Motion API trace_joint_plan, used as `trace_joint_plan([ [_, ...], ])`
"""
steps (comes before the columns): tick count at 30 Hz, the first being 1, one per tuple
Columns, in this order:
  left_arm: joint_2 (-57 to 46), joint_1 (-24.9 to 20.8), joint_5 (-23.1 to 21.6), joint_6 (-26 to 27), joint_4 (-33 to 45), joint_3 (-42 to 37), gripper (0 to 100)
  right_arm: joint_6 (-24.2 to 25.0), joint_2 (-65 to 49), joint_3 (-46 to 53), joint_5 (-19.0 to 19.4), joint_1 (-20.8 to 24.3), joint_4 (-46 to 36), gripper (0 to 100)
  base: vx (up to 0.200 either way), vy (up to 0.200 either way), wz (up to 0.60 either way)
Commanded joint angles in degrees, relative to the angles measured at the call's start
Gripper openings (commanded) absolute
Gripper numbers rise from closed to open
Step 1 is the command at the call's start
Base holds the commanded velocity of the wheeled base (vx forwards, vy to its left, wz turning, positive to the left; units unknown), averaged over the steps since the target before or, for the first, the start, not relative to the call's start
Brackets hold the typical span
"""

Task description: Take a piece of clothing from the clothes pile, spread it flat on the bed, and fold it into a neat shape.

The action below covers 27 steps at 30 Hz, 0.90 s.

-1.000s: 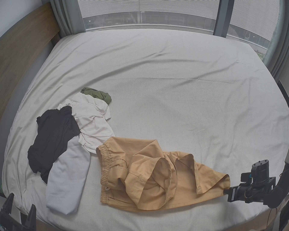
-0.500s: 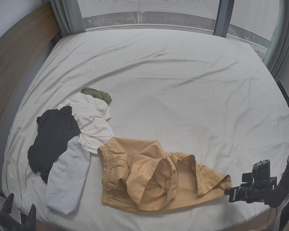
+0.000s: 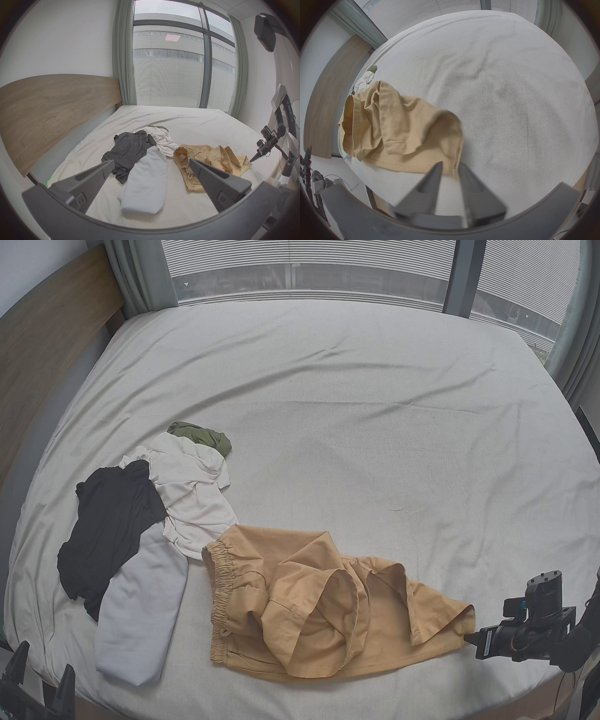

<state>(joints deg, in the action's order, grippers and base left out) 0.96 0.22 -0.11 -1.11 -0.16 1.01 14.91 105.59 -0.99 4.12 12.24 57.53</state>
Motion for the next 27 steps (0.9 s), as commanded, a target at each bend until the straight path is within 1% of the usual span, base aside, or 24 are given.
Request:
trace_joint_plan([
  [1,-0.96,0.04,0.02,0.05,-0.02,-1.01,100,0.12,-4.96,0.99,-0.08,0.42,-0.22,100,0.0,0.0,0.0],
  [4,-0.96,0.04,-0.07,-0.03,-0.02,-1.01,100,-0.06,-10.15,0.99,-0.25,1.21,-0.31,100,0.0,0.0,0.0],
  [5,-0.96,0.04,-0.07,-0.03,-0.02,-1.01,100,-0.06,-10.15,0.99,-0.25,1.21,-0.31,100,0.0,0.0,0.0],
  [6,-0.96,0.04,-0.07,-0.03,-0.02,-1.01,100,-0.32,-13.92,0.99,-0.34,1.91,-0.22,100,0.0,0.0,0.0],
  [8,-0.96,0.04,-0.07,-0.03,-0.02,-1.01,100,-0.32,-16.3,0.99,-0.25,2.97,-0.22,100,0.0,0.0,0.0],
  [11,-0.96,0.04,-0.07,-0.03,-0.02,-1.01,100,-0.23,-18.85,0.99,0.01,5.87,-0.22,100,0.0,0.0,0.0],
  [21,-0.96,0.04,-0.07,-0.12,-0.02,-1.01,100,0.56,-18.5,-0.95,0.36,17.73,1.71,100,0.0,0.0,0.0],
  [25,-0.96,0.04,0.02,-0.12,-0.02,-1.01,100,0.74,-16.47,-3.58,1.33,20.19,2.94,100,0.0,0.0,0.0],
  [26,-0.96,0.04,-0.07,-0.12,-0.02,-1.01,100,0.65,-16.21,-4.11,2.12,20.28,3.21,100,0.0,0.0,0.0],
  [27,-0.96,0.04,-0.07,-0.12,-0.02,-1.01,100,0.65,-16.21,-4.11,2.12,20.28,3.21,100,0.0,0.0,0.0],
])
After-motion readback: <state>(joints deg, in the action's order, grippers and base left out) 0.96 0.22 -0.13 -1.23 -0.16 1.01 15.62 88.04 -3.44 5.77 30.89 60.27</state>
